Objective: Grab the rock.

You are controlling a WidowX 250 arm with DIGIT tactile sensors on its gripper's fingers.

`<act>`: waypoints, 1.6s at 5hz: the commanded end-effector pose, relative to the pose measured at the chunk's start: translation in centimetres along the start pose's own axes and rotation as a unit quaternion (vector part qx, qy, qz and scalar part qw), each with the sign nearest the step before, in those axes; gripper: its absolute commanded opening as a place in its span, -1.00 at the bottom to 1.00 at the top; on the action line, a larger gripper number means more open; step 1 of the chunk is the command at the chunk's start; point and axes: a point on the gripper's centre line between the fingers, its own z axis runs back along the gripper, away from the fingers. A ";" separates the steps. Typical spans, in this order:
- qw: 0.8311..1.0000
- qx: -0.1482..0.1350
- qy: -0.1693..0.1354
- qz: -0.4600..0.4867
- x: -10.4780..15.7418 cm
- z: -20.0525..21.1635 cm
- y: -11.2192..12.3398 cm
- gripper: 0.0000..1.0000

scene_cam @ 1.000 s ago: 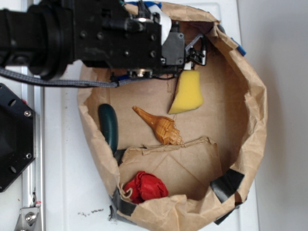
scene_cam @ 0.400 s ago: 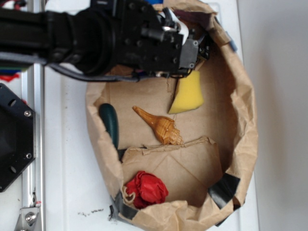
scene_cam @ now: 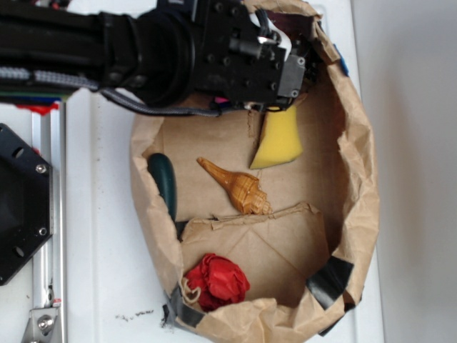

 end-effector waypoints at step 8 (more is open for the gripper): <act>0.922 -0.108 0.214 -0.302 -4.0 14.7 0.7 -1.00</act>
